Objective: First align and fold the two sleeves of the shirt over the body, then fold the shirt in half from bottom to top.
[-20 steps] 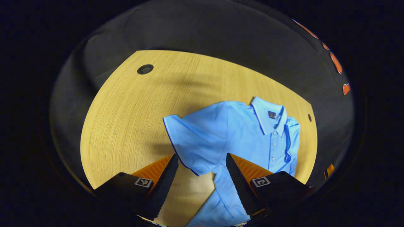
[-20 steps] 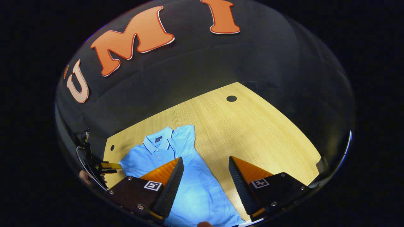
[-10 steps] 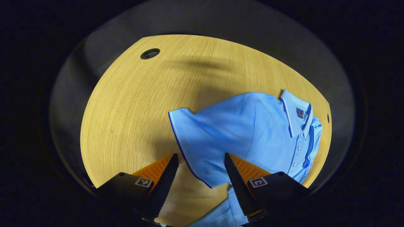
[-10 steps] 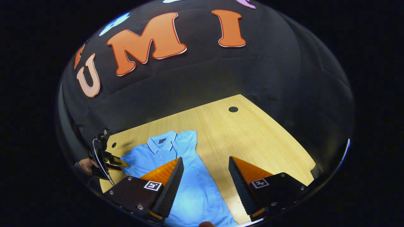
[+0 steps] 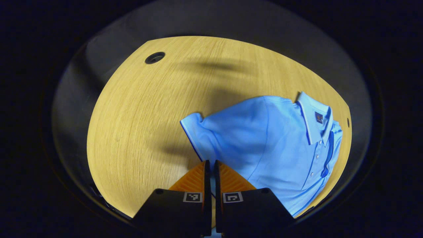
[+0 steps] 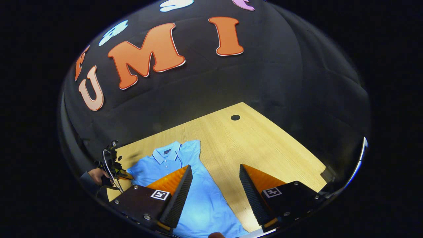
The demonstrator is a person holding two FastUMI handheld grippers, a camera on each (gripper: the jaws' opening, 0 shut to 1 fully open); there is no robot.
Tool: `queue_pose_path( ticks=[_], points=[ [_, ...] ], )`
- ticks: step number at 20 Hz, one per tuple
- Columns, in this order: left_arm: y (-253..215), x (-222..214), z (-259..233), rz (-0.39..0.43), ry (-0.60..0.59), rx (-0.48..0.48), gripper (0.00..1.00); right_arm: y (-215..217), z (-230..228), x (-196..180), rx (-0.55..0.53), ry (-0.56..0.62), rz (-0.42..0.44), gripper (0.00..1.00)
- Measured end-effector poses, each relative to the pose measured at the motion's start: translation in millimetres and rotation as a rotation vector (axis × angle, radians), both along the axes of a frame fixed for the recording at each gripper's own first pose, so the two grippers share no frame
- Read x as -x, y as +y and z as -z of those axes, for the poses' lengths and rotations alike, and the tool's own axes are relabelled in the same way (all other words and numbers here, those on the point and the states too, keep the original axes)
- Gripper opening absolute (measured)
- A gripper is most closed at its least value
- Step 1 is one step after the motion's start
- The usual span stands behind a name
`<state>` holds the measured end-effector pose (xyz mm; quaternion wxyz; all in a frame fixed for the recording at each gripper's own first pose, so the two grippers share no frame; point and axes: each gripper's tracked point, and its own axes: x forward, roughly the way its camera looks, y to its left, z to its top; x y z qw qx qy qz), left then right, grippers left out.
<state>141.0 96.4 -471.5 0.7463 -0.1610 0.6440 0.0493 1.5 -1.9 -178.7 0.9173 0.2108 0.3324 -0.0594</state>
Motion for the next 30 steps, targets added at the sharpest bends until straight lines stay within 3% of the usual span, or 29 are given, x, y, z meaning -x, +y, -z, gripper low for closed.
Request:
queue_pose_path(
  ticks=[7,12,14,16,17,18,22,30],
  points=[
    [-40,-28,-41,0.145,-0.156,0.057,0.08,6,5,15,0.020,0.021,-0.016,0.87],
    [-82,-44,-60,0.250,-0.206,0.107,0.09,14,6,18,0.024,0.023,-0.025,0.87],
    [-105,-48,-65,0.286,-0.229,0.149,0.09,16,7,21,0.031,0.027,-0.030,0.87],
    [-137,-48,-77,0.337,-0.250,0.250,0.14,18,8,26,0.024,0.031,-0.035,0.87],
    [-151,-45,-84,0.358,-0.260,0.293,0.23,19,8,28,0.019,0.031,-0.038,0.87],
    [-163,-43,-93,0.377,-0.283,0.329,0.27,19,8,30,0.014,0.030,-0.042,0.87],
    [-164,-16,-114,0.447,-0.351,0.274,1.00,17,8,43,0.013,0.020,-0.070,0.87],
    [-127,82,-146,0.411,-0.384,0.168,1.00,26,41,100,-0.004,0.071,-0.218,0.88]
  ],
)
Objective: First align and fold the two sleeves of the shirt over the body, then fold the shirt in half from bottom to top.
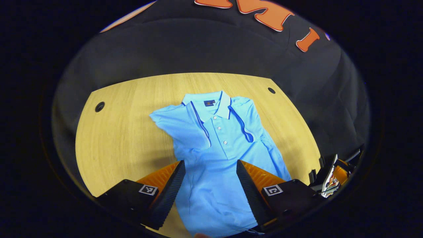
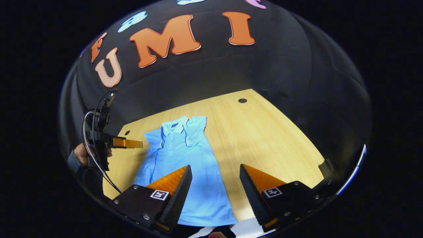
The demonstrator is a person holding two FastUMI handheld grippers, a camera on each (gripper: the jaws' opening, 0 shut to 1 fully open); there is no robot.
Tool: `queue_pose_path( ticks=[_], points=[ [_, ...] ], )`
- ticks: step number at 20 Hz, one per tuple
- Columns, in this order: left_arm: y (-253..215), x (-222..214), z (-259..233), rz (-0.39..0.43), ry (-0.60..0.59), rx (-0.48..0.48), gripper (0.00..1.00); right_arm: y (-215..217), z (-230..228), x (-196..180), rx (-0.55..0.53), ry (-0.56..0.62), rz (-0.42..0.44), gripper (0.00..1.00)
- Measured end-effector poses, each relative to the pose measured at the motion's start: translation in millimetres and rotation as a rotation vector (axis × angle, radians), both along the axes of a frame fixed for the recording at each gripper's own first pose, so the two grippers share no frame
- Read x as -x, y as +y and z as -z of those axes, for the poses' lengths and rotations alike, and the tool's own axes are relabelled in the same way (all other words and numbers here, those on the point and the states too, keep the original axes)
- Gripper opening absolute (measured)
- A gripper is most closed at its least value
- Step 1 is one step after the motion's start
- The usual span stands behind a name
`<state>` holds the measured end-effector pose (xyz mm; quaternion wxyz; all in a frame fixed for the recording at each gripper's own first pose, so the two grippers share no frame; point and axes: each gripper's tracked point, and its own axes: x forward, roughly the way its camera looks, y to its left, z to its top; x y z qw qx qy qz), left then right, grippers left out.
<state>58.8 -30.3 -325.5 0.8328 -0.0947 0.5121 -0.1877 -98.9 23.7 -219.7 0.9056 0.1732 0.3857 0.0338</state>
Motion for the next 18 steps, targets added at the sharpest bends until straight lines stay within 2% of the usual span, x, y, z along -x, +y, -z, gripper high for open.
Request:
queue_pose_path(
  ticks=[9,14,18],
  points=[
    [24,109,-2,-0.056,-0.013,-0.076,1.00,5,40,55,-0.008,0.044,-0.119,0.89],
    [39,163,13,-0.051,-0.034,-0.159,1.00,16,80,86,0.003,0.091,-0.185,0.89],
    [42,209,28,-0.043,-0.029,-0.172,1.00,30,104,106,0.007,0.129,-0.240,0.89]
  ],
)
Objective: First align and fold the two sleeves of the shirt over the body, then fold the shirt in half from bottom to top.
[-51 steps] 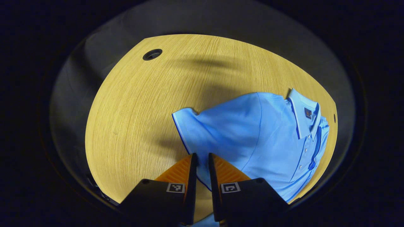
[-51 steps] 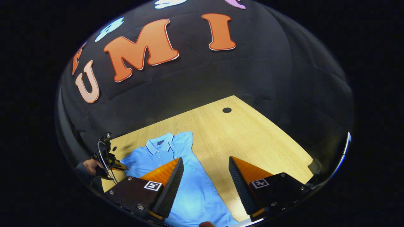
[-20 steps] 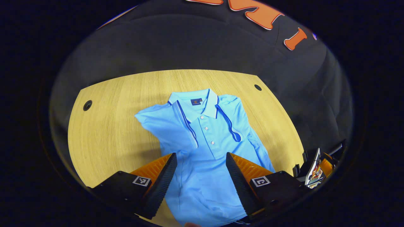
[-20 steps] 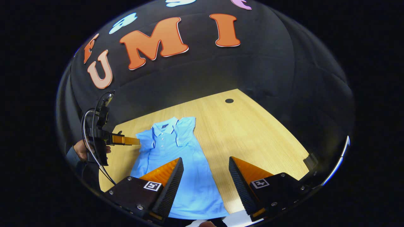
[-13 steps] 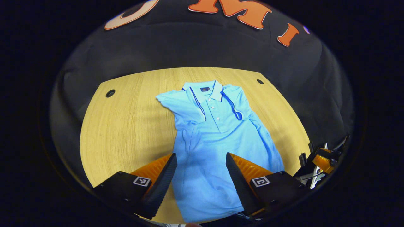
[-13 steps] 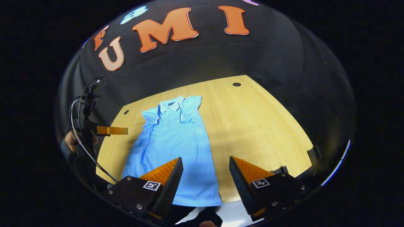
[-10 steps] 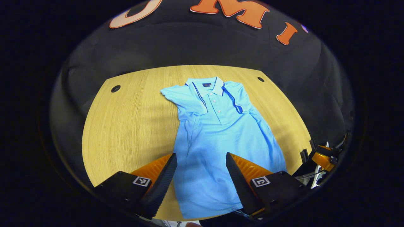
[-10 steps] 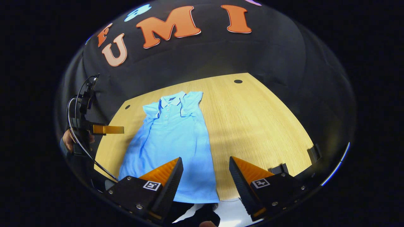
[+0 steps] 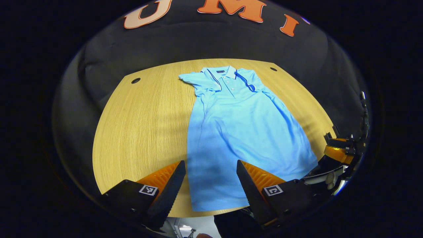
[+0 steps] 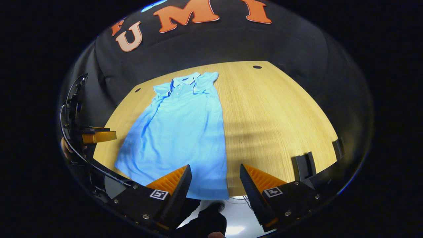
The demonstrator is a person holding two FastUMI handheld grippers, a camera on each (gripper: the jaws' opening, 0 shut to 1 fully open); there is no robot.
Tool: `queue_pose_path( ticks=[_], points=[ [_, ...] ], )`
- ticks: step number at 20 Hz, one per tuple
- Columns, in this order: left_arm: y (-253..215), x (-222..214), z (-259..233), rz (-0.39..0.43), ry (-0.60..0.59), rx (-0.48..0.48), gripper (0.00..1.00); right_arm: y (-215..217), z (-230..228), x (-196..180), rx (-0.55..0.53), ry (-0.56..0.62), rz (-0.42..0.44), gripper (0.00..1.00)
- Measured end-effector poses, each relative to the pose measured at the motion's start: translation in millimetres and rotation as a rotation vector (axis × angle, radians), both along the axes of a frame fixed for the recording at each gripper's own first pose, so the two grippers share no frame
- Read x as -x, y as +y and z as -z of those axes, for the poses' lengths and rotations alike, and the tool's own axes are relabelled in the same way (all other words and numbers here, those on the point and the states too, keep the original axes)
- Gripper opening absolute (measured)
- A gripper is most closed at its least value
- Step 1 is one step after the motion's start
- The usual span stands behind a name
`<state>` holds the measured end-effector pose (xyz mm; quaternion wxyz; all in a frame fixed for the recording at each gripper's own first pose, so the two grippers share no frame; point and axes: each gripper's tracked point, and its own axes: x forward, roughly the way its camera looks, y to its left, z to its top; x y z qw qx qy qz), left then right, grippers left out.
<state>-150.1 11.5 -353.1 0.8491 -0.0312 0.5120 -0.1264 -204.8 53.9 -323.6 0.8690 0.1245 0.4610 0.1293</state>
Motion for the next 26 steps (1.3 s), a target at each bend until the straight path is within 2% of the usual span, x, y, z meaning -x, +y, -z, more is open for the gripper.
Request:
queue_pose_path(
  ticks=[6,13,17,19,22,23,24,25,26],
  points=[
    [6,41,32,-0.018,0.005,-0.033,1.00,13,28,20,0.023,0.031,-0.066,0.89],
    [10,56,58,-0.048,-0.023,-0.080,1.00,15,55,37,0.079,0.063,-0.105,0.89],
    [11,64,71,-0.062,-0.010,-0.089,1.00,14,55,32,0.086,0.042,-0.092,0.88],
    [10,62,73,-0.091,-0.018,-0.063,1.00,10,57,29,0.126,0.024,-0.086,0.87],
    [13,61,73,-0.127,-0.034,-0.049,1.00,14,58,31,0.142,0.017,-0.087,0.75],
    [12,63,73,-0.131,-0.038,-0.052,1.00,14,57,30,0.137,0.020,-0.081,0.68],
    [10,63,73,-0.129,-0.039,-0.048,1.00,15,57,30,0.134,0.023,-0.066,0.55],
    [7,60,73,-0.136,-0.038,-0.048,0.95,16,58,27,0.132,0.027,-0.045,0.39],
    [0,57,73,-0.143,-0.035,-0.045,0.74,17,58,27,0.125,0.036,-0.022,0.28]
  ],
)
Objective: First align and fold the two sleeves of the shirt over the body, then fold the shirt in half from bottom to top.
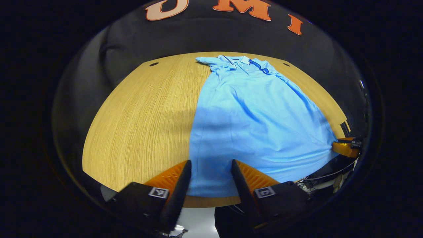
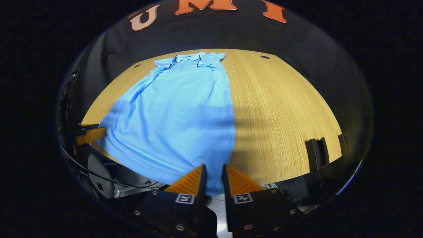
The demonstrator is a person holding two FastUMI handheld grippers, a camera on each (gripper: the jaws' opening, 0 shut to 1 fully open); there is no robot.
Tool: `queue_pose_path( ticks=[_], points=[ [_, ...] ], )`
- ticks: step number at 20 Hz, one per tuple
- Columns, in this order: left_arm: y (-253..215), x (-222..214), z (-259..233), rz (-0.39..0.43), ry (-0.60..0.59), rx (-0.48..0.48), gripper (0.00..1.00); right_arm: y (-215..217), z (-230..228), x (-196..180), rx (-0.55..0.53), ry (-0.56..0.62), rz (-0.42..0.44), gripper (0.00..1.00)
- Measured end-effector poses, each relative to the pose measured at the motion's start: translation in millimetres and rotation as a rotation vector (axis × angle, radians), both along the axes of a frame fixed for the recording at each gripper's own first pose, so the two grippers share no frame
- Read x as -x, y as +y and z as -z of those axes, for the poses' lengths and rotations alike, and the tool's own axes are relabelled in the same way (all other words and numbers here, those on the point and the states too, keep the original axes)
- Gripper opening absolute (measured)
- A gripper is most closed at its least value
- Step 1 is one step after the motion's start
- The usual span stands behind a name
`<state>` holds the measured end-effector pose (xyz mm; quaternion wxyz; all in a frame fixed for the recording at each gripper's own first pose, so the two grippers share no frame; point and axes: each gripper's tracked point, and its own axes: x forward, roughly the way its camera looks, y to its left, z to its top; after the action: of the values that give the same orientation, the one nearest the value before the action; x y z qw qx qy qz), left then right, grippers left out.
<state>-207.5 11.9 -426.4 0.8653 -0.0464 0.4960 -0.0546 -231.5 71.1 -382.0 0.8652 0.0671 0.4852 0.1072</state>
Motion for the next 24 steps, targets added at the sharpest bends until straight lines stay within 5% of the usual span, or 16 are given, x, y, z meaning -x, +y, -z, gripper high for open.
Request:
queue_pose_path(
  ticks=[1,3,11,24],
  points=[
    [-6,1,0,-0.005,0.002,0.008,0.53,2,-1,0,-0.005,0.013,0.003,0.15],
    [-9,1,-3,-0.025,0.013,-0.013,0.11,7,-2,1,-0.030,0.046,0.005,0.05],
    [-10,-39,-49,-0.022,-0.083,0.044,0.07,-2,-44,-43,-0.110,-0.037,0.062,0.01],
    [0,-183,-98,0.015,-0.192,0.075,0.07,-4,-96,-174,-0.091,-0.116,0.128,0.01]
  ],
)
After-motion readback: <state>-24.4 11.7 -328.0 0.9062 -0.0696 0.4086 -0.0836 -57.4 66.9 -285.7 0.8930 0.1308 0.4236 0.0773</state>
